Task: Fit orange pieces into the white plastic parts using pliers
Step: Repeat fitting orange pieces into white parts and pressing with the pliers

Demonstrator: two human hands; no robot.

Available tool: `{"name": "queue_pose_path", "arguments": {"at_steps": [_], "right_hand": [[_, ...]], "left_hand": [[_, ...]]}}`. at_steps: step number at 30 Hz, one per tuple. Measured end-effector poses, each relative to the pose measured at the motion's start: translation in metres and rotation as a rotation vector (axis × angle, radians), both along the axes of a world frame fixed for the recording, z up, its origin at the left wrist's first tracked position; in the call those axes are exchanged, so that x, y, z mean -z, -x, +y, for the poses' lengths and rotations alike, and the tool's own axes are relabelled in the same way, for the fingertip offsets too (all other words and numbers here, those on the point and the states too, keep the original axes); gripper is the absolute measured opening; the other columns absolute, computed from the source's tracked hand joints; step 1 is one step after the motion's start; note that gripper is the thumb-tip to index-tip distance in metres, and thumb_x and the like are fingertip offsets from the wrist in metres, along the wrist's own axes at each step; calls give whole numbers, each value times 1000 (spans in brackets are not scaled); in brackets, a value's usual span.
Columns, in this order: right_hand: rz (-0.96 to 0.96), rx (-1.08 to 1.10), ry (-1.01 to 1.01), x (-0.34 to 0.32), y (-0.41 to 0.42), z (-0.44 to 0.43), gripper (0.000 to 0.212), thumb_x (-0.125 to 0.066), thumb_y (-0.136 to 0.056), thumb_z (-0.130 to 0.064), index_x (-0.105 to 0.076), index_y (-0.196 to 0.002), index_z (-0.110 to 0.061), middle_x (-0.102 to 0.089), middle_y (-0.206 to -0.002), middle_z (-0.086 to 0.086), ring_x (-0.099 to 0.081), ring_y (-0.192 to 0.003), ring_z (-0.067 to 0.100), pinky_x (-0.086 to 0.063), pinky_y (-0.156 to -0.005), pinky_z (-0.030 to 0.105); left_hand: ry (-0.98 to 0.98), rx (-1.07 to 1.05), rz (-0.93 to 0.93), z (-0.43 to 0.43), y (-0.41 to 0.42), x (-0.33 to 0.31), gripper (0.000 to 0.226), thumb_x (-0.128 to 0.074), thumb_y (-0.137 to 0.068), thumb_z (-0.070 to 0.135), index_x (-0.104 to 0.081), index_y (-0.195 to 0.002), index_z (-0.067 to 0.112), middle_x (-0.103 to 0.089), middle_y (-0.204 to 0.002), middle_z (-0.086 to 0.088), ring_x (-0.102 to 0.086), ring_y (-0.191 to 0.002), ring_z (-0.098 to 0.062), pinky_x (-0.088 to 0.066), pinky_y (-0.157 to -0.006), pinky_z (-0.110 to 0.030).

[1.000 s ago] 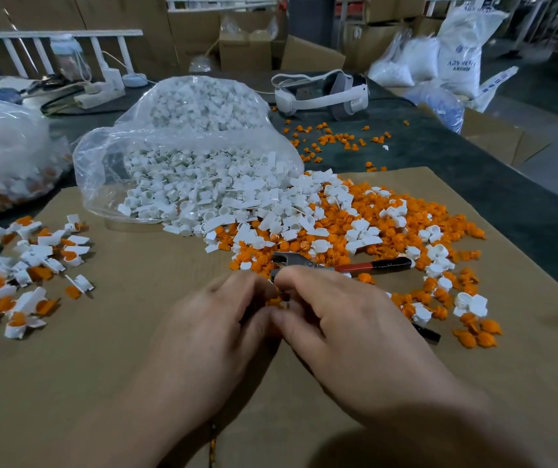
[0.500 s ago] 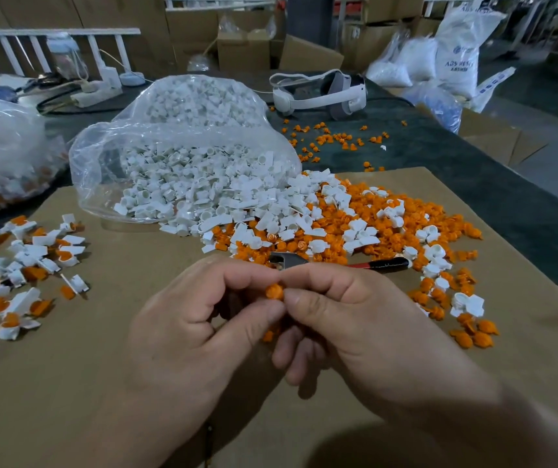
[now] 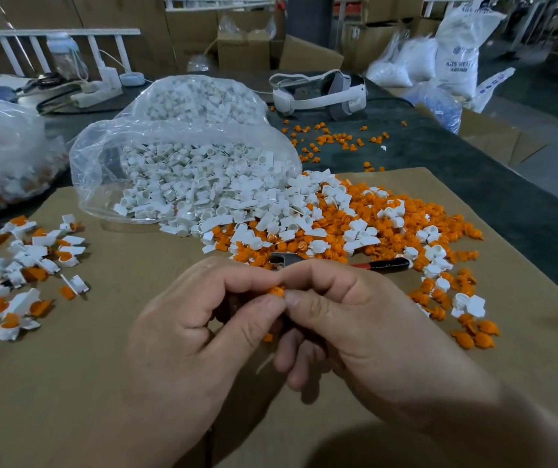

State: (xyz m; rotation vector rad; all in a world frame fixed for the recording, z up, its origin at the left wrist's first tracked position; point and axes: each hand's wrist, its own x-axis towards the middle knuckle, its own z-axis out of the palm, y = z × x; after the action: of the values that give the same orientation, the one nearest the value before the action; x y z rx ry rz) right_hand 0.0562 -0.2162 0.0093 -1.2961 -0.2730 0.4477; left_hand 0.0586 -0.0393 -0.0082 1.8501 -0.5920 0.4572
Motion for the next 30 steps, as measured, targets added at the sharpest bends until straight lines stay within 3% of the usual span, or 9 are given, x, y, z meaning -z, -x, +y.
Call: {"name": "queue_pose_path", "arguments": {"at_steps": [7,10,13,15,17,20,25,28,30], "right_hand": [[-157,144,297,0,3,2,12,-53,-93,-36,-64,-93,-34,-68,-68,7,-64,-57,20,-53,-54,39],[-269,244,535,-1,8,4,11,-52,-95,-32,-60,-90,-36,-68,-70,-2,-64,-58,10,-57,-55,33],[-427,248,749,-4,10,7,5,-50,-90,-37,-55,-89,-37,-64,-79,-11,-62,-65,9,-56,-56,32],[-527,212,854,-5,12,10,6,-48,-89,-40,-52,-88,-36,-59,-84,-16,-59,-72,5,-52,-58,25],[-604,188,918,-5,12,12,7,-49,-91,-39,-51,-87,-34,-56,-84,-17,-54,-77,1,-45,-58,19],[-633,160,962,-5,12,12,7,-50,-93,-36,-51,-88,-33,-54,-83,-17,-50,-83,-2,-41,-59,16],[-670,142,993,-5,12,11,7,-50,-93,-36,-51,-88,-32,-53,-80,-16,-48,-83,-2,-39,-58,15],[-648,117,996,-5,11,12,8,-50,-93,-38,-51,-87,-34,-52,-79,-17,-48,-83,-4,-36,-54,15],[-639,105,988,-5,11,12,7,-50,-94,-38,-51,-88,-34,-52,-79,-17,-47,-84,-5,-34,-55,15]], "left_hand": [[-21,-122,80,3,1,-2,22,-61,-79,52,-69,-99,47,-72,-90,16,-70,-84,-8,-52,-68,-15],[-161,-154,91,9,-7,-4,26,-55,-87,52,-70,-105,42,-69,-99,25,-65,-95,4,-42,-76,-2],[-408,-156,81,13,-23,-3,39,-49,-93,37,-65,-128,34,-63,-116,34,-54,-109,10,-34,-88,-1],[-608,-116,40,14,-30,2,45,-46,-92,25,-64,-133,21,-58,-135,19,-51,-123,1,-30,-101,-11],[-751,-96,21,17,-32,6,45,-44,-92,20,-65,-132,16,-61,-138,5,-55,-128,-15,-34,-106,-24],[-785,-118,50,21,-32,7,36,-47,-95,10,-69,-123,15,-69,-125,0,-63,-112,-28,-48,-93,-40],[-719,-113,19,23,-29,4,25,-60,-84,9,-73,-105,16,-68,-100,5,-58,-85,-10,-42,-69,-20],[-611,-185,94,24,-30,6,34,-71,-85,1,-71,-115,18,-57,-101,5,-58,-79,-3,-47,-70,-29],[-643,-232,143,25,-32,7,40,-75,-83,6,-69,-122,17,-61,-110,-1,-63,-90,-17,-50,-79,-38]]}}
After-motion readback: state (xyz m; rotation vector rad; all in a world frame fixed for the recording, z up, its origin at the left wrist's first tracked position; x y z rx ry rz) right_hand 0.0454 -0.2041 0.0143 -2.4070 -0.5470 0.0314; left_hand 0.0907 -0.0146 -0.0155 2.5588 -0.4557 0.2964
